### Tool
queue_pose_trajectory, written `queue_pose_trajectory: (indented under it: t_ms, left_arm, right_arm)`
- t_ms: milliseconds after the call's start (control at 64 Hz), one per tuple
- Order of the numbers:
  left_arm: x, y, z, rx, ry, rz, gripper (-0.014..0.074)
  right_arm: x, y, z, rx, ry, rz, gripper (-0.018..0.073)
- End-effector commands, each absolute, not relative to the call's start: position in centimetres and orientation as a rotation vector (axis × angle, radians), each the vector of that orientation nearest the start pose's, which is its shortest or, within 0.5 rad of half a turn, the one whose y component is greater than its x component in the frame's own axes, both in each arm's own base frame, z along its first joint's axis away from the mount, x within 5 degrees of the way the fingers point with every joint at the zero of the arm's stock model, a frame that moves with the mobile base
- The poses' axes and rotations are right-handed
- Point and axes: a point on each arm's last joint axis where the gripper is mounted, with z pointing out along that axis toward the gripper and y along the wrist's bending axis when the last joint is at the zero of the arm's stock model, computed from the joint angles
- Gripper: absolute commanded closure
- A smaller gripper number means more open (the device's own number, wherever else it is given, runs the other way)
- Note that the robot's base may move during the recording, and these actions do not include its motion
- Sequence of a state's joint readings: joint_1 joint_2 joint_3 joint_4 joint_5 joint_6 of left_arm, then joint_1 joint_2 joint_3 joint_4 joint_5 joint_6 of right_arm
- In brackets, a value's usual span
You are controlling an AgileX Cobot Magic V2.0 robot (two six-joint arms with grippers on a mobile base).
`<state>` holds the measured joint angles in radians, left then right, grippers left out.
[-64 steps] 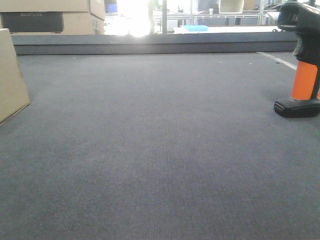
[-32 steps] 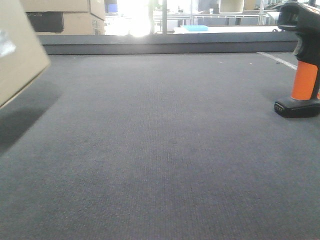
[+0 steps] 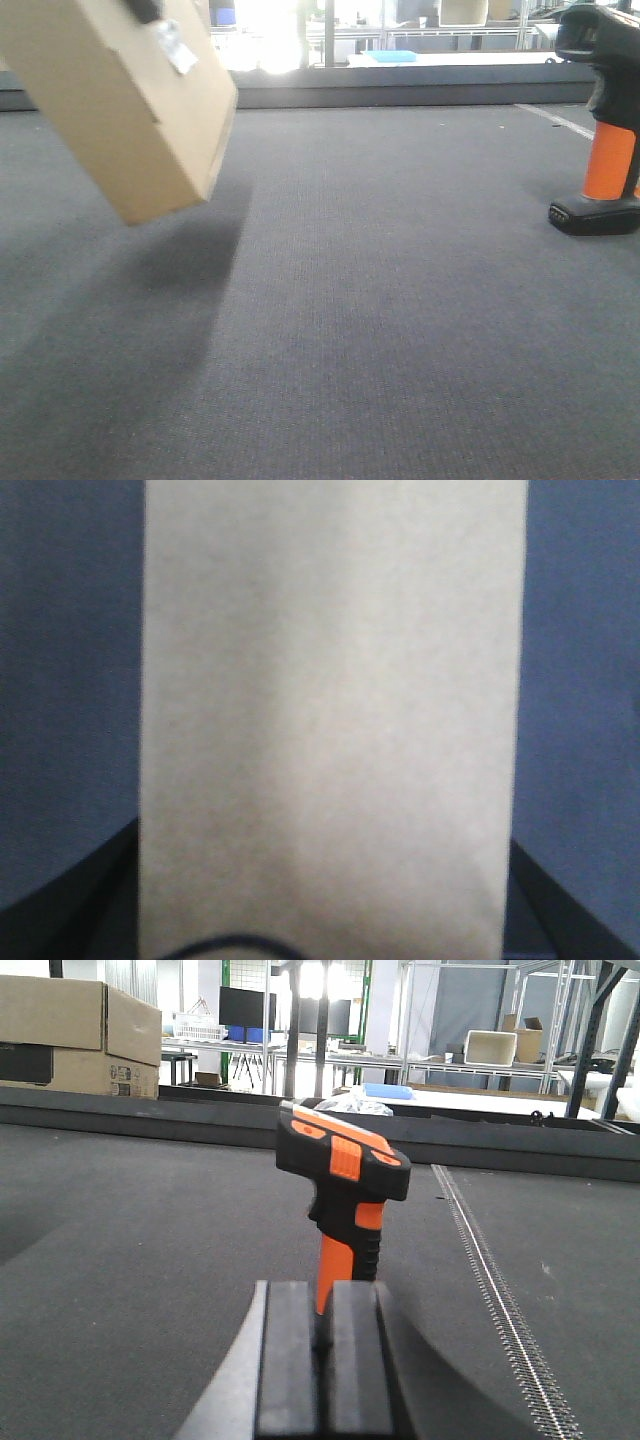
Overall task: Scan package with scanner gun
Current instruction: 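Grasp the box top with the left gripper and lift it tilted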
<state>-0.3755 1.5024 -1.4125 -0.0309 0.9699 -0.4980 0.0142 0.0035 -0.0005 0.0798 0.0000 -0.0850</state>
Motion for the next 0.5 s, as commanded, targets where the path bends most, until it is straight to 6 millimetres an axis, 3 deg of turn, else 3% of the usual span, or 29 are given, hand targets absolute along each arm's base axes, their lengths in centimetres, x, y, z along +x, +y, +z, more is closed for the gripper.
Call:
queue_pose_trajectory:
  t_ms: [0, 250, 485]
  left_arm:
    - [30.2, -13.3, 34.8, -0.177, 2.572, -0.381, 0.0707]
    - [31.8, -14.5, 31.8, -0.183, 2.653, -0.364, 0.0707]
    - [32.0, -15.5, 31.5, -0.231, 2.659, -0.486, 0.0707]
  right_arm:
    - [5.6, 0.0, 21.5, -0.01, 1.468, 0.003, 0.0728]
    - [5.6, 0.0, 21.5, -0.009, 1.46, 0.002, 0.0728]
    - [5.3, -0.1, 22.9, 0.005, 1.307, -0.004, 0.0728]
